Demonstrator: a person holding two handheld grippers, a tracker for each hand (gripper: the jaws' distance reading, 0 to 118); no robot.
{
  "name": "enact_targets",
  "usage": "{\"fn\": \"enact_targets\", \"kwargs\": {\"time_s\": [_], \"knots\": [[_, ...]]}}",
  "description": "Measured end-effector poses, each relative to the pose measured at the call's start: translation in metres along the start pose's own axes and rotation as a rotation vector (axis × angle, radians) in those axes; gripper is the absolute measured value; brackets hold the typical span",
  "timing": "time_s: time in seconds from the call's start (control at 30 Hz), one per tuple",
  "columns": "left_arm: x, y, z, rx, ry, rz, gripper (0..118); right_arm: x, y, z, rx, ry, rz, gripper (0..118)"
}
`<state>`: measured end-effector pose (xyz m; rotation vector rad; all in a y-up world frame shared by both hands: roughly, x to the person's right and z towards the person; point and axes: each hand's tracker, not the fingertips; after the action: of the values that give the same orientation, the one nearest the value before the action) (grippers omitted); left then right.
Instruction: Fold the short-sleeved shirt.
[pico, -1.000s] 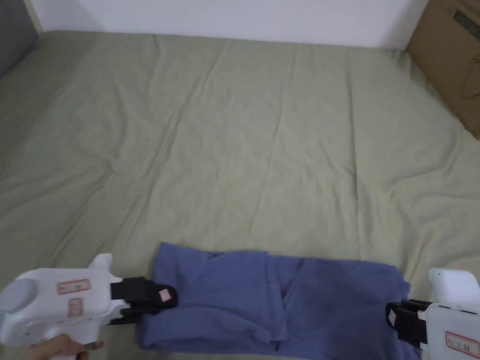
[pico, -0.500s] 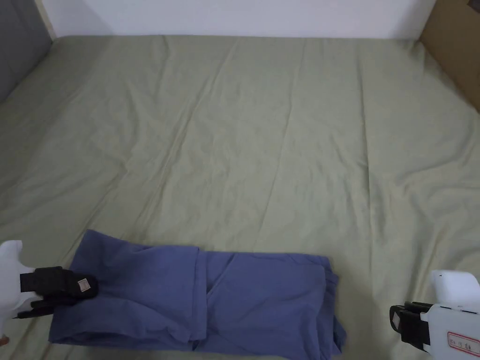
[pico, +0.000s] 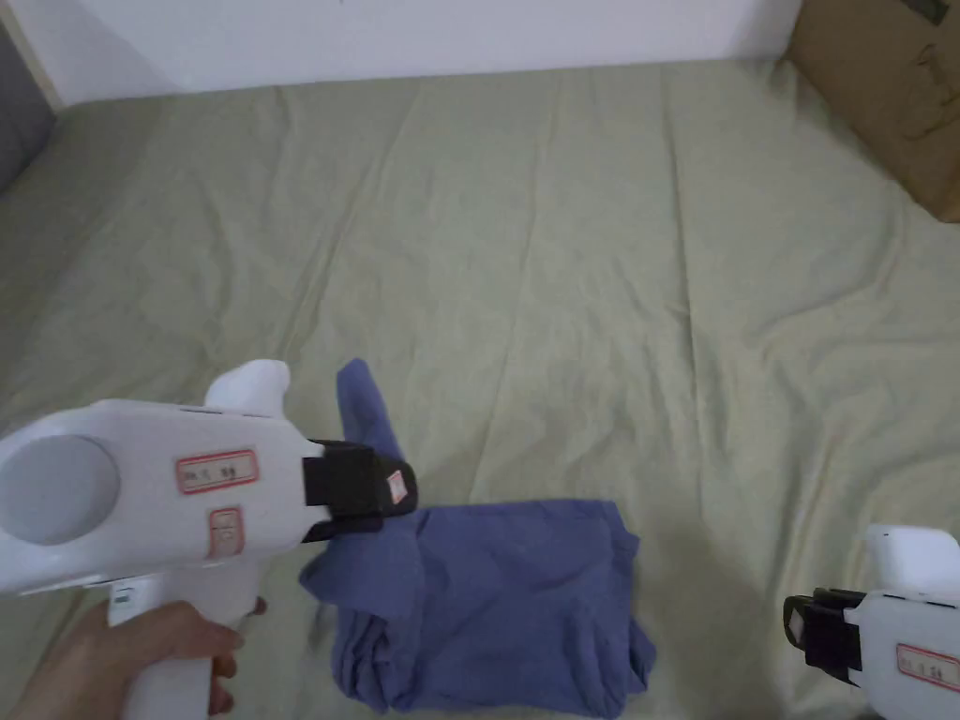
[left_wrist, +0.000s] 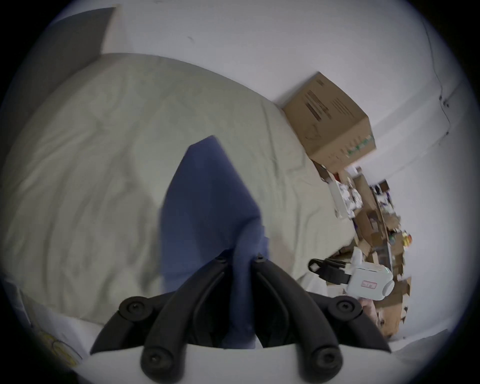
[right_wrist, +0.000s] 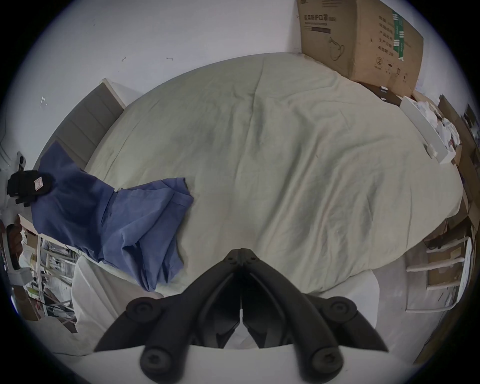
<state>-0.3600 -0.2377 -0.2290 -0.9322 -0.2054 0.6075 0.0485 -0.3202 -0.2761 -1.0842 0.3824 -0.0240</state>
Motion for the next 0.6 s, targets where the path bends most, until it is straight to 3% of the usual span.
{"fn": "enact_targets", "kwargs": {"time_s": [0.17,0.2,0.23,0.27,0.3,0.33,0.37,0.53,0.57,0.6], "knots": [[0.041,-0.011,-0.089,-0.159,-0.016,-0.095,10,0.025,-0.008,0.014,0.027,-0.041,-0.055,0],[0.044,-0.015,-0.106,-0.202,-0.01,-0.101,16,0.031,-0.01,0.015,0.029,-0.047,-0.074,0],[0.047,-0.02,-0.122,-0.253,-0.011,-0.129,29,0.037,-0.012,0.016,0.029,-0.053,-0.09,0],[0.047,-0.025,-0.135,-0.296,-0.016,-0.127,51,0.042,-0.014,0.017,0.027,-0.061,-0.105,0],[0.047,-0.031,-0.148,-0.321,-0.017,-0.125,86,0.047,-0.016,0.018,0.025,-0.074,-0.121,0],[0.047,-0.037,-0.157,-0.362,-0.012,-0.142,104,0.051,-0.018,0.019,0.022,-0.083,-0.133,0],[0.047,-0.042,-0.16,-0.385,0.002,-0.149,111,0.056,-0.02,0.02,0.021,-0.088,-0.143,0],[0.036,-0.035,-0.133,-0.313,0.014,-0.153,104,0.068,-0.024,0.021,0.017,-0.11,-0.177,0],[0.037,-0.029,-0.116,-0.259,0.0,-0.118,96,0.069,-0.024,0.021,0.018,-0.112,-0.179,0],[0.031,-0.024,-0.103,-0.219,-0.012,-0.097,74,0.069,-0.024,0.021,0.02,-0.112,-0.18,0]]}}
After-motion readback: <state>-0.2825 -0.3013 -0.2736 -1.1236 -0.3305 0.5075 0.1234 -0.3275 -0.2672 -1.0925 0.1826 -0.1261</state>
